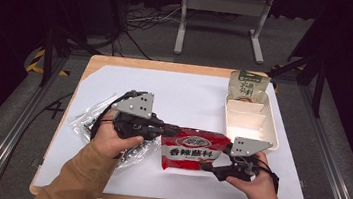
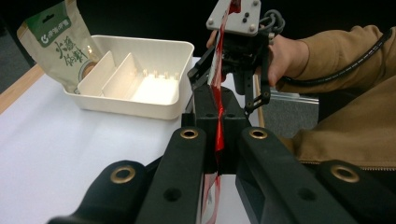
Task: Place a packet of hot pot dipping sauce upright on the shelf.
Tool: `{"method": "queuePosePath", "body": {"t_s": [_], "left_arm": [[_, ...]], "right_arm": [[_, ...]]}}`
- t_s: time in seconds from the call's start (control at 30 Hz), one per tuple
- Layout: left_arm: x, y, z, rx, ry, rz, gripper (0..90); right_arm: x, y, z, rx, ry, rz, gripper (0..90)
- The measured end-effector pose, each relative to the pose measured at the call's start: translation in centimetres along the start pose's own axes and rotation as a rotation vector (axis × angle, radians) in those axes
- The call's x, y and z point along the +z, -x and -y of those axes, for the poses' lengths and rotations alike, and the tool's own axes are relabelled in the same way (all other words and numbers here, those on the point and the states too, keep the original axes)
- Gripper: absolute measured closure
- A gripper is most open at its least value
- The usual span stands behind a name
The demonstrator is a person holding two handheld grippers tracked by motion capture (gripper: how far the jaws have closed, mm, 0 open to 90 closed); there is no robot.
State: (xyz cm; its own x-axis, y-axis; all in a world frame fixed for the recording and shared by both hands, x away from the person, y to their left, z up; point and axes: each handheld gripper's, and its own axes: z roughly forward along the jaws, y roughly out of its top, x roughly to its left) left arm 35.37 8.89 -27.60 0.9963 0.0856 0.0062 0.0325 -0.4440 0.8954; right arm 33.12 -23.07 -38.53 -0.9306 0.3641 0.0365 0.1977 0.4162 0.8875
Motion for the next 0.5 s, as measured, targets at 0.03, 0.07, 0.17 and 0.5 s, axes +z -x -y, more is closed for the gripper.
{"method": "queuePosePath", "body": {"t_s": [0.03,0.07,0.17,0.5], "left_arm": [[0.0,0.0,0.01,-0.001,0.001,-0.001,90.0],[-0.01,-0.02,0.02,0.0,0.002,-0.002,90.0],[0.0,-0.04,0.11,-0.008,0.005,-0.007,89.9],[0.02,-0.02,0.15,-0.012,0.011,-0.01,89.9]], "right_arm": [[0.25,0.07,-0.05,0.002,-0.005,-0.013,43.5],[0.43,0.15,-0.08,0.003,-0.005,-0.024,44.8],[0.79,0.34,-0.17,0.012,-0.015,-0.058,53.8],[0.68,1.01,-0.49,-0.043,-0.04,-0.108,83.1]]}}
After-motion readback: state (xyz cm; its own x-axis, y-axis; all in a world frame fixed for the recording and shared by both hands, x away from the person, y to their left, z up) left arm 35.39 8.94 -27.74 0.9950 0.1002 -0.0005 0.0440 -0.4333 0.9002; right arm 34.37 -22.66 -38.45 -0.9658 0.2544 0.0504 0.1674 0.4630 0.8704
